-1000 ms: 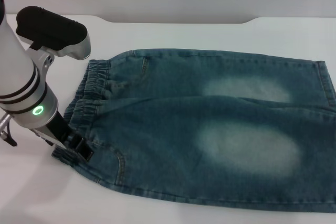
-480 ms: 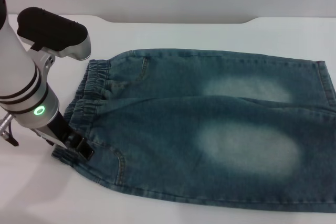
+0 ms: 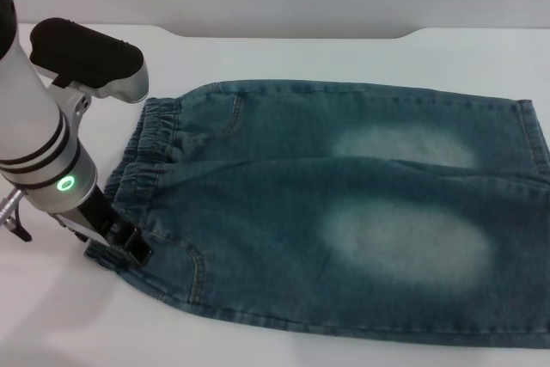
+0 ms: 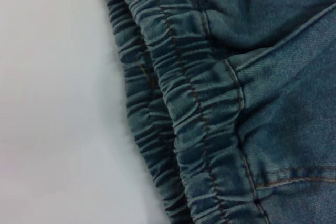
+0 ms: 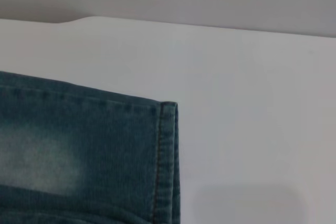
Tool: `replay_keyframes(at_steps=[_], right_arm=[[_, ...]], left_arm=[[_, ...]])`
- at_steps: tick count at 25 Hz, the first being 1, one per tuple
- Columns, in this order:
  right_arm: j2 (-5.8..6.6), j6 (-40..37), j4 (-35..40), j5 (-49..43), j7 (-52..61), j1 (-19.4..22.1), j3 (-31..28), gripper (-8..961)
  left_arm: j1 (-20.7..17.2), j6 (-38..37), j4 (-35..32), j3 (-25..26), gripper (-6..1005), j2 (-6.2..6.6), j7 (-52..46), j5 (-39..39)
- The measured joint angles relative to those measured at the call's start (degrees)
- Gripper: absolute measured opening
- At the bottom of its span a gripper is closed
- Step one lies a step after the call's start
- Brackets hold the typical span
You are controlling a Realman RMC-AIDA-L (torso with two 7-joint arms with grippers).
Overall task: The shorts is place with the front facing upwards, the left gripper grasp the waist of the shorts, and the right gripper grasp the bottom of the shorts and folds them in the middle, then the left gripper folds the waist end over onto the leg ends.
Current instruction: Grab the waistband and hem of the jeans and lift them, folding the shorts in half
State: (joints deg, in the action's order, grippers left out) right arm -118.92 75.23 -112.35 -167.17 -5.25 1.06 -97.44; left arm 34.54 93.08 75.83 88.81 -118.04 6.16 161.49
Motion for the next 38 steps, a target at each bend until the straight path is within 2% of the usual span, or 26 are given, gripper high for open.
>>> replay_keyframes(at_steps=[8,18,23,27,35,38], right_arm=[[0.00,0.4,-0.7,0.0,0.0,-0.1,0.0,594],[0.01,0.5,-1.3,0.0,0.0,-0.2,1.0,592],[-0.05,1.7,-2.0,0.2,0.3,-0.3,1.4,591],[-0.08,6.1,-3.0,0.6,0.4,-1.4,1.4,590],[0.05,14.9,-3.4,2.1,0.1,-4.1,3.1,590],[-0.08,15.4,-2.5,2.0,0.3,-3.6,5.6,590]], left_arm=[[0.6,-0.4,-0.5,0.6,764,-0.01,0.2,-0.2],[0.3,-1.0,-0.6,0.1,520,0.00,0.3,0.5],[0.5,-0.7,-0.6,0.1,348,0.00,0.3,0.5],[0.7,-0.8,-0.6,0.1,190,0.00,0.3,0.6],[0.8,-1.1,-0.7,0.2,145,0.00,0.5,0.6],[0.8,-1.3,-0.9,0.1,77,0.01,0.3,0.6]])
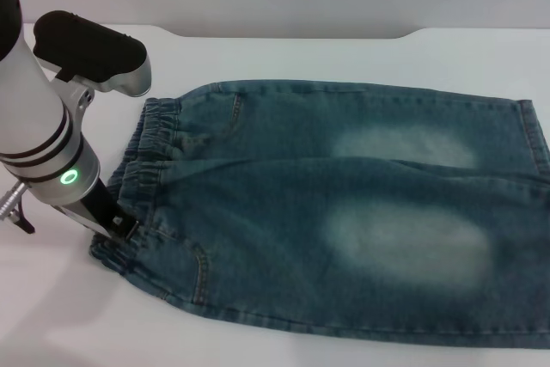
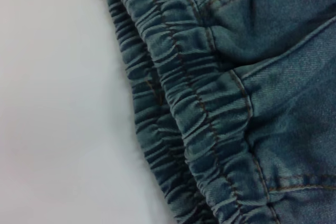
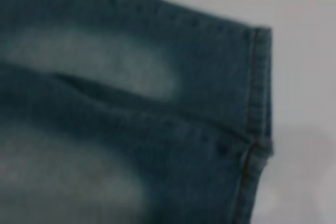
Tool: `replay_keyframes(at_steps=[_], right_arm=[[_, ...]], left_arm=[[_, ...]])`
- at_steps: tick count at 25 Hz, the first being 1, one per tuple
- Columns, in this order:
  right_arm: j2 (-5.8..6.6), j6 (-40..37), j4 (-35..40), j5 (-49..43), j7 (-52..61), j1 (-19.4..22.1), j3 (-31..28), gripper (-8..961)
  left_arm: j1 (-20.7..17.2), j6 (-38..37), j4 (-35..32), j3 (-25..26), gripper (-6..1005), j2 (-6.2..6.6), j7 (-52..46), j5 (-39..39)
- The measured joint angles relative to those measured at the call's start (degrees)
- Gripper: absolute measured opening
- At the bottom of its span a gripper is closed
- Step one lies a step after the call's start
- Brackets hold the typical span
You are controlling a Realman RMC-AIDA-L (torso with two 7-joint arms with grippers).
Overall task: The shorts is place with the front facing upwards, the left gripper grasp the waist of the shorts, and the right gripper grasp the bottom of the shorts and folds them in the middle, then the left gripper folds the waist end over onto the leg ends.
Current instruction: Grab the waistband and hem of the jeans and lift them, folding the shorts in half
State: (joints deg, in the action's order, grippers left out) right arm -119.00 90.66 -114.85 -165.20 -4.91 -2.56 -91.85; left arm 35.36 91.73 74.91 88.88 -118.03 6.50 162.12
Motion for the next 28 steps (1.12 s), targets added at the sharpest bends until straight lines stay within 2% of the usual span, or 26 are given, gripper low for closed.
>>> replay_keyframes(at_steps=[9,17,28], right_arm=[[-0.18,-0.9,1.4,0.5,3.1,3.1,6.2,589],[-0.17,-1.1,0.8,1.6,3.7,5.2,6.9,589],[0.00,-2.0,1.4,1.6,3.7,5.3,7.0,589]], left_arm=[[0.2,-1.2,-1.0,-0.5,39,-0.14,-0.3,0.0],[1.3,-1.0,-0.6,-0.8,40,-0.18,-1.0,-0.1],[1.9,0.2,-0.4,-0.8,38,-0.18,-1.4,0.0]])
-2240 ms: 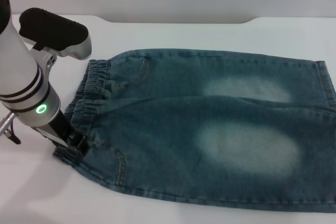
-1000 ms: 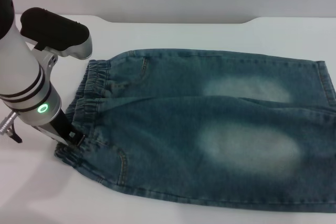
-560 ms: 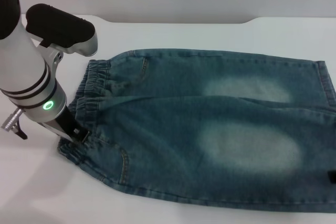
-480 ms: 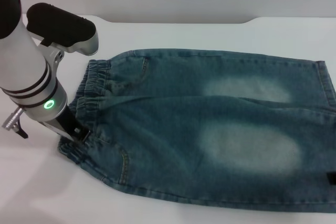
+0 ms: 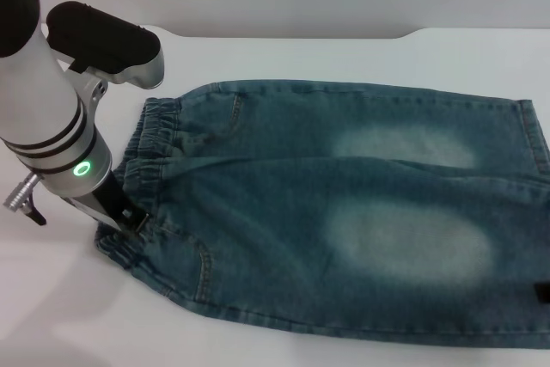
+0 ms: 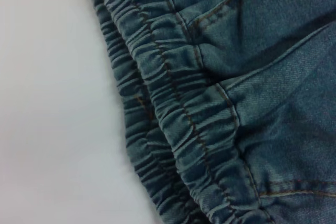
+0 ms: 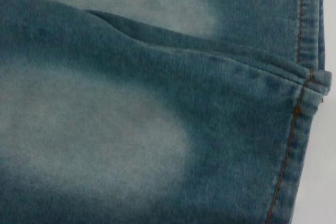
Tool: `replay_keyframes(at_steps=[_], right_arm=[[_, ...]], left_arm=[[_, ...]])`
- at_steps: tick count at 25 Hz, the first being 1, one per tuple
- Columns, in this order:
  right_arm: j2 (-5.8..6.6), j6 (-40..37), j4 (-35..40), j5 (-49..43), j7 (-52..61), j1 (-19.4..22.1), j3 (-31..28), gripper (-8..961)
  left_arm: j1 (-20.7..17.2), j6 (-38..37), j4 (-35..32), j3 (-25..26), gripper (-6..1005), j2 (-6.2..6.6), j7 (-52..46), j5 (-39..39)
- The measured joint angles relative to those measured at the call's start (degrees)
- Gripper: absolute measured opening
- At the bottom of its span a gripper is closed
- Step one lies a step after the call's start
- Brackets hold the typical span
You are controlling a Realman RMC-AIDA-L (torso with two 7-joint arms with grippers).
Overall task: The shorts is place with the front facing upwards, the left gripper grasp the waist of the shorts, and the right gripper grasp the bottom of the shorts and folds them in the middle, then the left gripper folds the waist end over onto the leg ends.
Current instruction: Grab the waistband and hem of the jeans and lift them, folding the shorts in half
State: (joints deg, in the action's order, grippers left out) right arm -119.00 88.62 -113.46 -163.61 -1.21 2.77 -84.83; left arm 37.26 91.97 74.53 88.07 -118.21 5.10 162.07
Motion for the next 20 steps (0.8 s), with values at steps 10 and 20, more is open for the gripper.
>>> replay_keyframes(at_steps=[10,20], right_arm=[[0.00,-0.2,1.9,-0.5,0.0,1.3,-0.1,589],[-0.11,-1.3,3.4,-0.3,0.1,2.1,0.5,588]], left_arm=[[0.2,0.6,0.0,-0.2,39,0.00,-0.1,0.8],[0.6,0.6,0.0,-0.7,39,0.00,-0.2,1.0]])
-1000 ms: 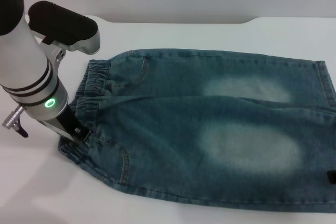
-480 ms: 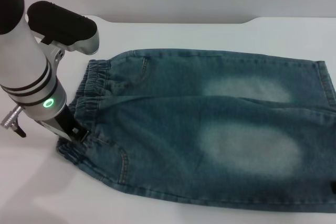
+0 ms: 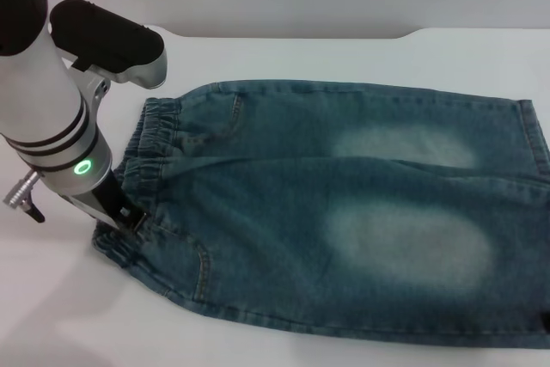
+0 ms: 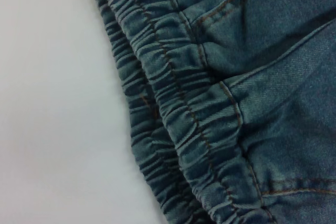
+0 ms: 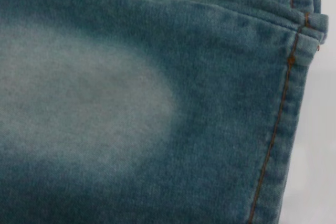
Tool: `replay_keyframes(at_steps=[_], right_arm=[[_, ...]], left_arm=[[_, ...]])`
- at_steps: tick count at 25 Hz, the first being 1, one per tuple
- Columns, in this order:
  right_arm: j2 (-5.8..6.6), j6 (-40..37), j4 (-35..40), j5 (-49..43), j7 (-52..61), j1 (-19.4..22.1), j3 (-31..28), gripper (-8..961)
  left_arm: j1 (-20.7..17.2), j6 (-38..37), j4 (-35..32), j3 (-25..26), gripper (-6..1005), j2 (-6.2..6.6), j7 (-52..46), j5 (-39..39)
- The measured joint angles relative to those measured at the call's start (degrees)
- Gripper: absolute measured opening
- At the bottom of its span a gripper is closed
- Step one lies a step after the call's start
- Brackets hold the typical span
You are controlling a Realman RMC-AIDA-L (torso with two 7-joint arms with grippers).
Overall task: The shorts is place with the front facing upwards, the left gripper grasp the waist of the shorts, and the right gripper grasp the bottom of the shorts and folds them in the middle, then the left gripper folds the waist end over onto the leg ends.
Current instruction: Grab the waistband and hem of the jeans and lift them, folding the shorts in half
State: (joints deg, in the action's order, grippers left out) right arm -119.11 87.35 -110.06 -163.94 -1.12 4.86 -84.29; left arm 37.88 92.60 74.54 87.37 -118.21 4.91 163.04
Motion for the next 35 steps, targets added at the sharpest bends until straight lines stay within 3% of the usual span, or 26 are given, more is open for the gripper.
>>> replay_keyframes(at_steps=[28,35], right_arm=[[0.01,-1.7,2.2,0.1,0.0,-0.1,1.2,585],[0.19,-1.7,2.9,0.1,-0.7,-0.1,1.3,388]], left_arm=[[0.4,0.5,0.0,-0.8,38,0.00,0.0,0.0],[0.4,0.5,0.0,-0.8,40,0.07,0.2,0.0]])
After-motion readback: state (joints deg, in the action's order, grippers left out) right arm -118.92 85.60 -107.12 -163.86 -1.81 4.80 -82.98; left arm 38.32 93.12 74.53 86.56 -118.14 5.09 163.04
